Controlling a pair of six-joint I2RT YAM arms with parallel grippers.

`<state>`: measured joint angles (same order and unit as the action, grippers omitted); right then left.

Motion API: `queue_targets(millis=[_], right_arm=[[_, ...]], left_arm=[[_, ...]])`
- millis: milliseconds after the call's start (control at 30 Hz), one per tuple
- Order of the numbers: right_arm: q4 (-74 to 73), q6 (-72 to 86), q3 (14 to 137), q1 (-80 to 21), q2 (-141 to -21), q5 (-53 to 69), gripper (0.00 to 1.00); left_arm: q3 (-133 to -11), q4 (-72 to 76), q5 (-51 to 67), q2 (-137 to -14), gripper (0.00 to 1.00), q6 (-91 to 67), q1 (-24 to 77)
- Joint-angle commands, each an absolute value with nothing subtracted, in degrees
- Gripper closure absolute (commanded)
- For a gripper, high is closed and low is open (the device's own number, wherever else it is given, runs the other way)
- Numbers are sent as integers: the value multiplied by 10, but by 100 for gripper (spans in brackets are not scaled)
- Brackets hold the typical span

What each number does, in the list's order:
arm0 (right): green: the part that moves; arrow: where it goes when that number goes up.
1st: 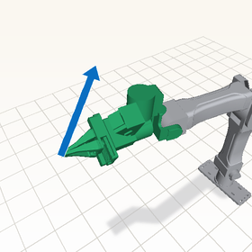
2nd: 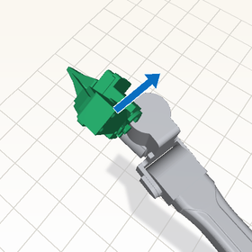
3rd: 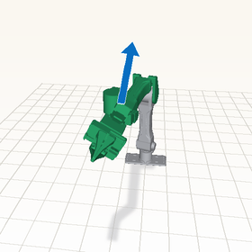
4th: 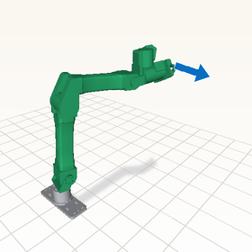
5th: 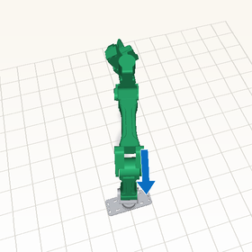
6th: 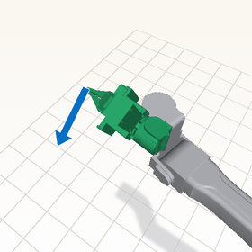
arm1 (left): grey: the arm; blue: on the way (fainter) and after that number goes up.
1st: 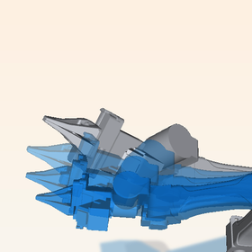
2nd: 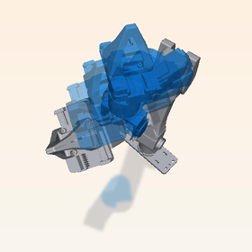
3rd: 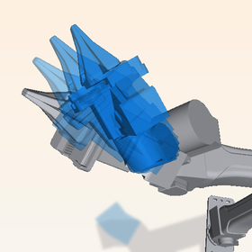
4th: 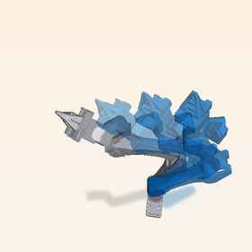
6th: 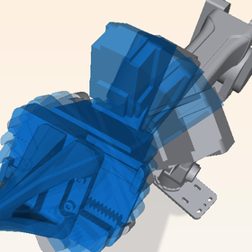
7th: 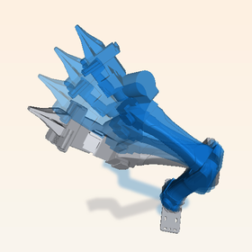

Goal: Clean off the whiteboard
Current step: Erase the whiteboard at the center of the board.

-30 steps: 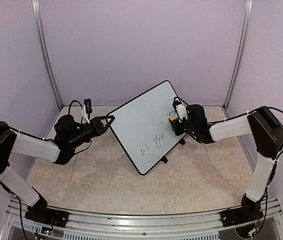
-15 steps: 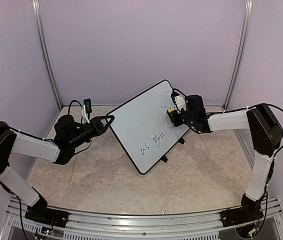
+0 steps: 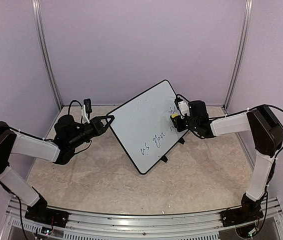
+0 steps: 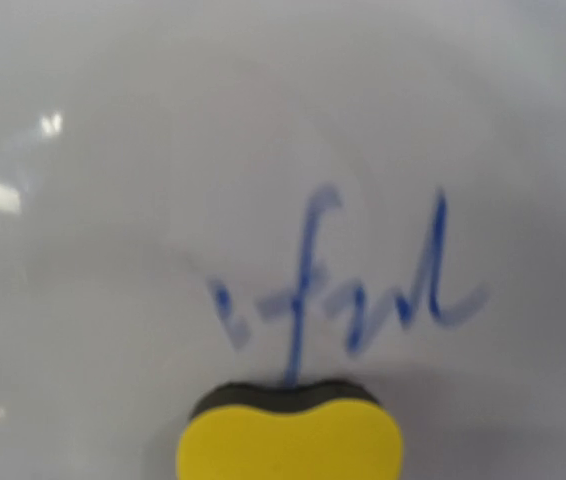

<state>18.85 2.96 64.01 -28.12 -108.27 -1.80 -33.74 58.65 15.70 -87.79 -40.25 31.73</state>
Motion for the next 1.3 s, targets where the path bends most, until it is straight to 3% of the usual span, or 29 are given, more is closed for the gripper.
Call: queue_targets(millis=[0,600,1267], right_arm=[[170,36,603,-273,-1079,-1,100],[139,17,712,-287,-1114,45,100],[170,40,601,-278,-1088,8,100]], left_arm=[[-342,649,243,-863,100,-385,343],[-342,648,243,-865,100,-384,343],[-342,649,244,-863,100,-386,343]])
